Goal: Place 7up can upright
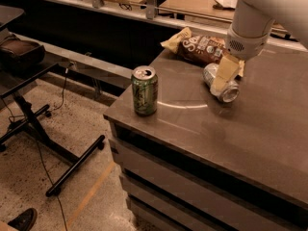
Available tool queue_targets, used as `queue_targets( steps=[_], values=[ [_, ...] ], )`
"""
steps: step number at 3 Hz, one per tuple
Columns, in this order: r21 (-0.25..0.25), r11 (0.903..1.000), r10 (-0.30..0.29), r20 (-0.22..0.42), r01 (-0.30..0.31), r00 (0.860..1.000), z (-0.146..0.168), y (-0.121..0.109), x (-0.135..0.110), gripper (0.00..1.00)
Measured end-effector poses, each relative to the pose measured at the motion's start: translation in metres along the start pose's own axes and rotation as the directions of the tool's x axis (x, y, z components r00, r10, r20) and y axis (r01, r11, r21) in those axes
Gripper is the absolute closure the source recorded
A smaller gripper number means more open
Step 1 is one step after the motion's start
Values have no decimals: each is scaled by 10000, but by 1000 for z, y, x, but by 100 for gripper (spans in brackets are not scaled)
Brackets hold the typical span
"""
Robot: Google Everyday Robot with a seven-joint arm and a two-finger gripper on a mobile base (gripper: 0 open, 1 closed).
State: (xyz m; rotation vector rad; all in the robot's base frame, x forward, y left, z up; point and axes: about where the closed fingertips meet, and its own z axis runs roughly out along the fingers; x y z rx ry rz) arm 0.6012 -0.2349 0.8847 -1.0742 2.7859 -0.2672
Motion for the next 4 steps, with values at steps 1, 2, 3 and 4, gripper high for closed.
queue_targets(
  steps=[1, 2, 3, 4],
  values=[
    [-11, 9979, 655, -22, -655, 9979, 13, 6, -6, 0],
    [-31, 9942, 1074, -61, -1074, 9942, 21, 9, -10, 0],
    [-53, 9893, 1458, -100, -1458, 9893, 25, 10, -16, 0],
    [-56, 9849, 1730, -137, -1730, 9848, 28, 11, -18, 0]
  ],
)
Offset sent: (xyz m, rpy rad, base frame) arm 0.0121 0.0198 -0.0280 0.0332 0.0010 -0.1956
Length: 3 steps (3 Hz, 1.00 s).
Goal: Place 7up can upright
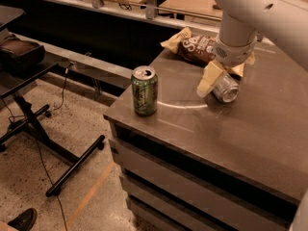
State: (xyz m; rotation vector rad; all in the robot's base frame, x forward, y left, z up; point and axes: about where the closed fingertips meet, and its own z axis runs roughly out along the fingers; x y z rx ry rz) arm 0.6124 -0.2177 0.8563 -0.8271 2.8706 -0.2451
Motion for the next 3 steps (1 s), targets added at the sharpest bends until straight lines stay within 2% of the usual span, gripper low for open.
queue_targets(
  steps=[2, 3],
  values=[
    [56, 9992, 395, -182, -394, 9991, -4, -2, 25, 0],
    [-157, 9987, 479, -246, -483, 9985, 2, 1, 38, 14]
  ],
)
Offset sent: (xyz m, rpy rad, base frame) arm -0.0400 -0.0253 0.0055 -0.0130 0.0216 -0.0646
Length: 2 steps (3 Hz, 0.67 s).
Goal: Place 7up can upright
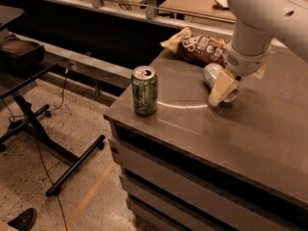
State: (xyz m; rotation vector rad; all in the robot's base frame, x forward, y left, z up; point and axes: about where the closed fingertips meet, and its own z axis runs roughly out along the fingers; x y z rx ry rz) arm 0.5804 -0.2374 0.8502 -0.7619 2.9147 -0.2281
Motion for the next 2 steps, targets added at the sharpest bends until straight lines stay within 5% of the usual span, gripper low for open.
queue_targets(
  steps=[2],
  values=[
    [-47, 9998, -209, -58, 209, 9998, 6, 5, 5, 62]
  ],
)
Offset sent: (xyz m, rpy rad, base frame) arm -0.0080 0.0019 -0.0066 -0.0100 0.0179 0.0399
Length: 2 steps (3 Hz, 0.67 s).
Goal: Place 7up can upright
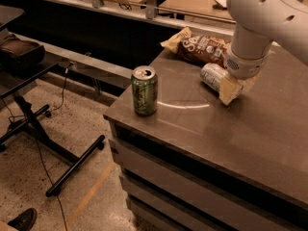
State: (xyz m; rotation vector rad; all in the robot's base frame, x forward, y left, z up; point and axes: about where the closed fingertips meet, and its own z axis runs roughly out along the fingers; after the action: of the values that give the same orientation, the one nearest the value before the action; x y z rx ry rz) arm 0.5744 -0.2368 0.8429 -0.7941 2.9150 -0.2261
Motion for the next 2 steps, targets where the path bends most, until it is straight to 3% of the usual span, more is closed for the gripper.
queue_targets(
  steps=[1, 2],
  values=[
    [-258, 9986, -462, 292, 470, 9985, -1, 1, -2, 93],
    [-619, 9909, -1136, 913, 1195, 9893, -7, 0, -3, 100]
  ],
)
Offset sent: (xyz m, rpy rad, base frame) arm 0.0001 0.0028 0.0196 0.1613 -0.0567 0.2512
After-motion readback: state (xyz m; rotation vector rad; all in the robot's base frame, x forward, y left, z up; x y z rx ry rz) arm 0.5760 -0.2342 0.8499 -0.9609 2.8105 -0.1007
